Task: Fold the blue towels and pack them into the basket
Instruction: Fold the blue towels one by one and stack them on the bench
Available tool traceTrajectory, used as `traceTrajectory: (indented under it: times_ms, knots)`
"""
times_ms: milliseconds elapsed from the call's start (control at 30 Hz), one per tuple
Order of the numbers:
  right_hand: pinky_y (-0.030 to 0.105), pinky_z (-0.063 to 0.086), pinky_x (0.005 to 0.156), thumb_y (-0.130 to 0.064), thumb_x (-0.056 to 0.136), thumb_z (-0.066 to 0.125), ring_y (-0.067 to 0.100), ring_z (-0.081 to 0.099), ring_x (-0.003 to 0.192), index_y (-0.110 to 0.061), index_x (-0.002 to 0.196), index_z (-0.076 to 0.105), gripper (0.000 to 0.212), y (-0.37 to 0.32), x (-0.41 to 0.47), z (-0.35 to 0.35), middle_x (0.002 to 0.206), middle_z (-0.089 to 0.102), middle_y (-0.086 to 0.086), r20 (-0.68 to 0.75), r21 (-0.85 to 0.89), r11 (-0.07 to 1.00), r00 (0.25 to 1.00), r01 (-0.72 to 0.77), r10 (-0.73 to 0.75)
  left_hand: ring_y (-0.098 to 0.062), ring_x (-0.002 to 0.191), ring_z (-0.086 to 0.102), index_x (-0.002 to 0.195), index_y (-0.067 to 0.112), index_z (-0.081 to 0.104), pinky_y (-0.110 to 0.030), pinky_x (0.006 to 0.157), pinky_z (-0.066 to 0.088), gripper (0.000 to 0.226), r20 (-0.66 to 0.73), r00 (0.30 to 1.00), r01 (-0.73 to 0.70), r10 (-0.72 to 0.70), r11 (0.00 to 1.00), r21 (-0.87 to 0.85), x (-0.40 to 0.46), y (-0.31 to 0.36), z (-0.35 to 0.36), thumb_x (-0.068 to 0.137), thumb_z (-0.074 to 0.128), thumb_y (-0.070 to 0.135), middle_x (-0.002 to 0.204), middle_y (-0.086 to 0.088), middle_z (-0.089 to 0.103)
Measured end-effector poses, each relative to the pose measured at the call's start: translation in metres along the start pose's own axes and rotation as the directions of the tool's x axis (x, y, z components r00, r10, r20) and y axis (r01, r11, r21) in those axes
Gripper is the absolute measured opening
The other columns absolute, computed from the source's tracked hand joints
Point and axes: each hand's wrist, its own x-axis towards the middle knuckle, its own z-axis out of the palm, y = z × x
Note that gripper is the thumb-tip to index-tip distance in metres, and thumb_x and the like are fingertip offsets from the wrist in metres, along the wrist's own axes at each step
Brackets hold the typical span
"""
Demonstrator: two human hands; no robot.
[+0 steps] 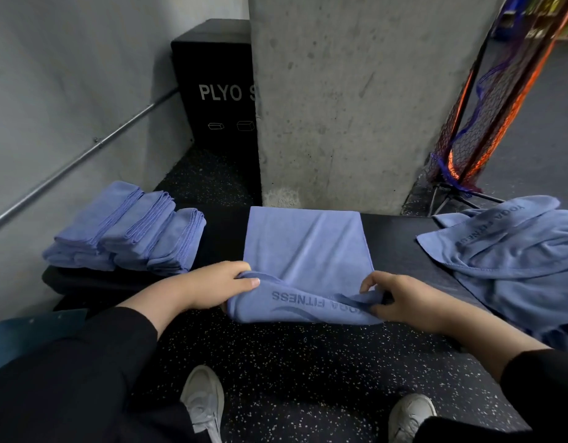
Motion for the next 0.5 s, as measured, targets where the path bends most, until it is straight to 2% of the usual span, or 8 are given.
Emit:
traceTrajectory:
  times_ms: [100,133,200,300,367,433,500]
  knots:
    - [0.021,0.048,0.07,-0.022,0.084,0.065,0.005,0.062,0.074,-0.036,0.098,0.066,0.021,-0.009,-0.006,-0.009,0.083,0.068,-0.011,0.062,-0.088,0.996,0.998,-0.007,0.012,-0.025,0.073,0.063,0.099,0.009,0.061,-0.031,0.062,0.052,0.023,0.24,0.967,0.169,-0.087,0.923,-0.346,-0.006,0.002,0.0,0.105,0.052,0.03,0.085,-0.009,0.065]
    - [0.022,0.049,0.069,-0.02,0.085,0.062,0.007,0.063,0.073,-0.034,0.096,0.069,0.019,-0.013,-0.007,-0.014,0.08,0.069,-0.01,0.084,-0.091,0.996,0.996,-0.01,0.018,-0.028,0.072,0.064,0.1,0.01,0.062,-0.033,0.061,0.053,0.022,0.287,0.954,0.197,-0.089,0.907,-0.373,-0.008,0.002,-0.002,0.106,0.051,0.028,0.085,-0.011,0.067]
    - [0.023,0.049,0.066,-0.014,0.089,0.058,0.007,0.062,0.066,-0.032,0.089,0.071,0.023,-0.021,-0.006,-0.024,0.074,0.07,-0.013,0.044,-0.047,0.999,0.999,-0.005,0.007,-0.029,0.072,0.063,0.103,0.01,0.062,-0.034,0.061,0.053,0.022,0.279,0.957,0.184,-0.075,0.903,-0.389,-0.006,0.003,-0.009,0.107,0.049,0.026,0.088,-0.017,0.066]
    - [0.015,0.044,0.064,-0.01,0.092,0.054,-0.001,0.056,0.062,-0.033,0.08,0.067,0.029,-0.027,0.013,-0.037,0.069,0.067,-0.011,-0.211,0.057,0.998,0.977,-0.002,0.014,-0.028,0.071,0.06,0.106,0.005,0.062,-0.032,0.058,0.052,0.025,0.072,0.995,0.097,-0.073,0.893,-0.44,0.008,0.01,-0.022,0.107,0.047,0.025,0.09,-0.021,0.062]
    - [0.019,0.044,0.065,-0.01,0.094,0.051,0.008,0.055,0.065,-0.028,0.081,0.065,0.026,-0.029,0.034,-0.043,0.072,0.067,-0.003,-0.349,0.13,0.992,0.936,0.006,0.04,-0.032,0.077,0.063,0.108,-0.001,0.062,-0.037,0.062,0.054,0.03,-0.127,0.988,0.024,-0.084,0.908,-0.418,0.024,0.013,-0.033,0.107,0.047,0.025,0.089,-0.025,0.065]
    - [0.026,0.044,0.063,-0.013,0.096,0.05,0.017,0.051,0.066,-0.019,0.083,0.064,0.02,-0.031,0.057,-0.048,0.072,0.065,0.003,-0.414,0.189,0.982,0.907,0.004,0.076,-0.033,0.077,0.064,0.094,-0.001,0.06,-0.043,0.068,0.054,0.031,-0.368,0.925,-0.014,-0.093,0.961,-0.277,0.04,0.018,-0.043,0.105,0.047,0.025,0.083,-0.022,0.064]
    - [0.028,0.034,0.054,-0.015,0.097,0.05,0.017,0.041,0.063,-0.011,0.077,0.055,0.022,-0.031,0.08,-0.051,0.063,0.052,0.001,-0.443,0.22,0.975,0.889,-0.02,0.118,-0.033,0.075,0.055,0.074,0.008,0.049,-0.039,0.063,0.041,0.034,-0.531,0.843,0.033,-0.086,0.993,-0.11,0.056,0.024,-0.046,0.104,0.046,0.024,0.073,-0.012,0.056]
